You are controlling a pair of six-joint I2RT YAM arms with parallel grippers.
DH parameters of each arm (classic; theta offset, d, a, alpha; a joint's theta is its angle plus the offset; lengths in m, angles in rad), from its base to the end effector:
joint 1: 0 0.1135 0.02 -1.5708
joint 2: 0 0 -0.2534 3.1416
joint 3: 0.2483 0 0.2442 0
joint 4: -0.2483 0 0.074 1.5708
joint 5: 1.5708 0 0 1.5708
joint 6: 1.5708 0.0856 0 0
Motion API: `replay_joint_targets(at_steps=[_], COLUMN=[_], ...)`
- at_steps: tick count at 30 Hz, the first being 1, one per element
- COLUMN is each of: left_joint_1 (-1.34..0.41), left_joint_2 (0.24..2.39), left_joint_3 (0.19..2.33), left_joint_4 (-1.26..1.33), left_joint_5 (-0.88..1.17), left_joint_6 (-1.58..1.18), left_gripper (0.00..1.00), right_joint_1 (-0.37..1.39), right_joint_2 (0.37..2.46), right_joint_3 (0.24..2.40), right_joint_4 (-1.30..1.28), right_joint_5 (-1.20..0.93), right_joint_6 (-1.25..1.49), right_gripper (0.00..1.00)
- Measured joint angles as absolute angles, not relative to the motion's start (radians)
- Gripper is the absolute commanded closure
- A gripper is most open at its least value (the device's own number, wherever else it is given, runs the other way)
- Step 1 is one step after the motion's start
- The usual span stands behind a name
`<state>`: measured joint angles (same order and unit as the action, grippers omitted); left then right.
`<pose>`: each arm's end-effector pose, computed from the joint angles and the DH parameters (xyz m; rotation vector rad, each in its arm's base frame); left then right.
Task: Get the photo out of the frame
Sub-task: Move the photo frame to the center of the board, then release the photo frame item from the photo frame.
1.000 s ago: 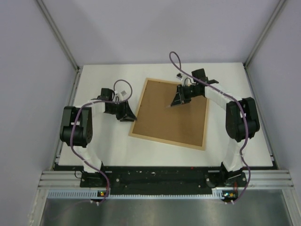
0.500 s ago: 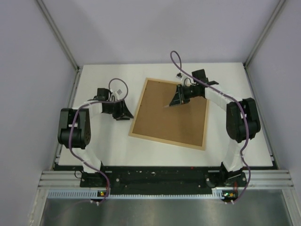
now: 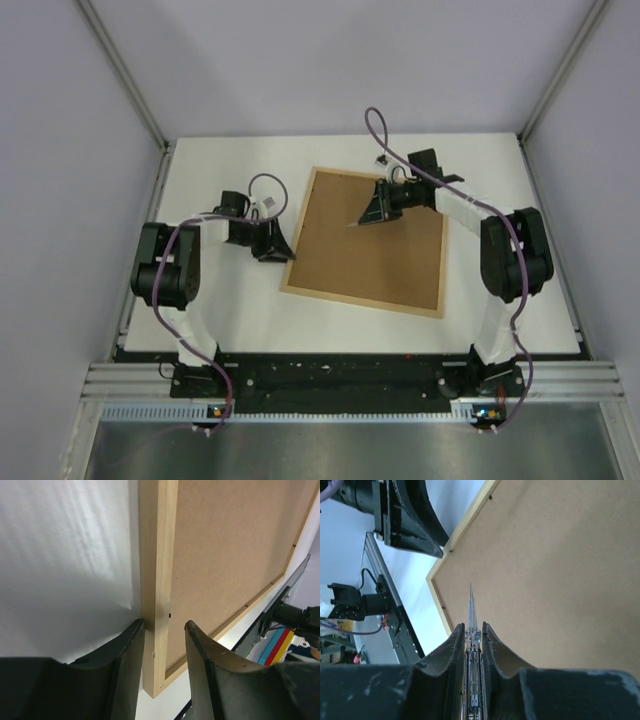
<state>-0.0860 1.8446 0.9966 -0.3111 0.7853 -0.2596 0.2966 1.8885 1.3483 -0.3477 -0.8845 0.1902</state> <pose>0.3375 -0.0898 0.0963 -0.0014 2.6501 -1.1720 0.3765 0.1843 0.1845 -0.5276 2.3603 1.3003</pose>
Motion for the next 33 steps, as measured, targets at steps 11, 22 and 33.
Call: replay_joint_targets(at_steps=[11,22,33], left_joint_1=[-0.277,-0.255,-0.229], left_joint_2=[1.858,1.964,2.069], left_joint_3=[1.007,1.269,1.284], left_joint_4=[-0.318,-0.415,-0.2], left_joint_5=[0.826,0.781,0.837], left_joint_6=[-0.26,-0.207,-0.383], left_gripper=[0.4,0.29,0.42], right_joint_1=[0.294,0.286,0.285], right_joint_2=[2.044,2.169,2.182], right_joint_3=[1.394,1.43,1.365], right_joint_4=[-0.284,-0.114,0.047], right_joint_5=[-0.885,-0.945,-0.944], right_joint_6=[0.292,0.425,0.544], right_gripper=[1.0,1.0,1.0])
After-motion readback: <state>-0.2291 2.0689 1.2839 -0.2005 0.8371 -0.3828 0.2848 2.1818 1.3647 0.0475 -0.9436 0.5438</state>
